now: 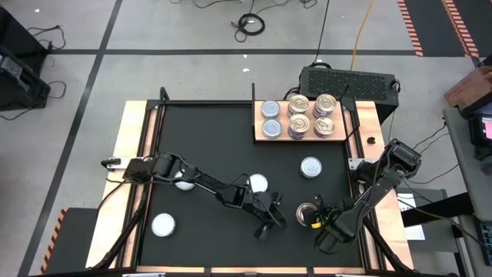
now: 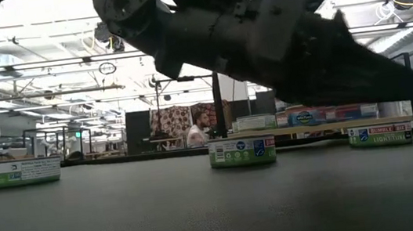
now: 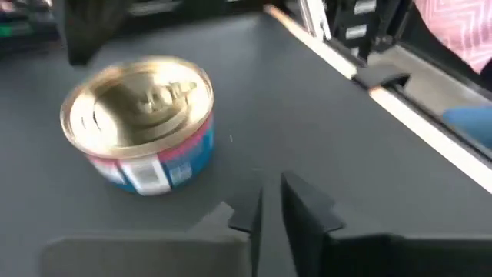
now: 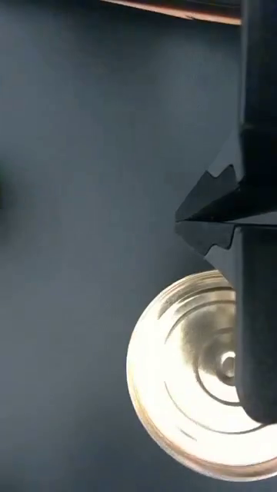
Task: Stack canned seafood by type on shelf
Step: Stack the blue pink tuna can on top of the other blue pink tuna can on the shelf
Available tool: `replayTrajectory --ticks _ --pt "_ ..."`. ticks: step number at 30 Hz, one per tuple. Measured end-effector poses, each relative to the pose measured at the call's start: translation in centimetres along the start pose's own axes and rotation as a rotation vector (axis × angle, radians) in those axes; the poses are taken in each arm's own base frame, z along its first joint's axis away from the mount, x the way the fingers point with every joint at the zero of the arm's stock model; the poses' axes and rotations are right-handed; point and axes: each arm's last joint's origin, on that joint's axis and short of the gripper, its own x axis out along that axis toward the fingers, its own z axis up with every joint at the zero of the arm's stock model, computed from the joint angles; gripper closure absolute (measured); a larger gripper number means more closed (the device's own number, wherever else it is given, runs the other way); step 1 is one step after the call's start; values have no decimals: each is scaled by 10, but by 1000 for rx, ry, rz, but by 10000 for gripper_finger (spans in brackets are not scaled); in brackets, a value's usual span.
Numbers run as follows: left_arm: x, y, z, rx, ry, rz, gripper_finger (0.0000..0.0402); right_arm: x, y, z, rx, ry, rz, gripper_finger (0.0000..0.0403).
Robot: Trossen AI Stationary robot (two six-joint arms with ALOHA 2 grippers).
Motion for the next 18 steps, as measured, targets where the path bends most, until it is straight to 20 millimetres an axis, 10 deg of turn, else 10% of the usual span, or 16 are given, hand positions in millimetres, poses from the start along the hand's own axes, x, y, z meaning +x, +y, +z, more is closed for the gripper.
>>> replayTrajectory --ticks 18 --pt "34 14 -8 -18 42 -4 399 5 3 -7 8 67 45 403"
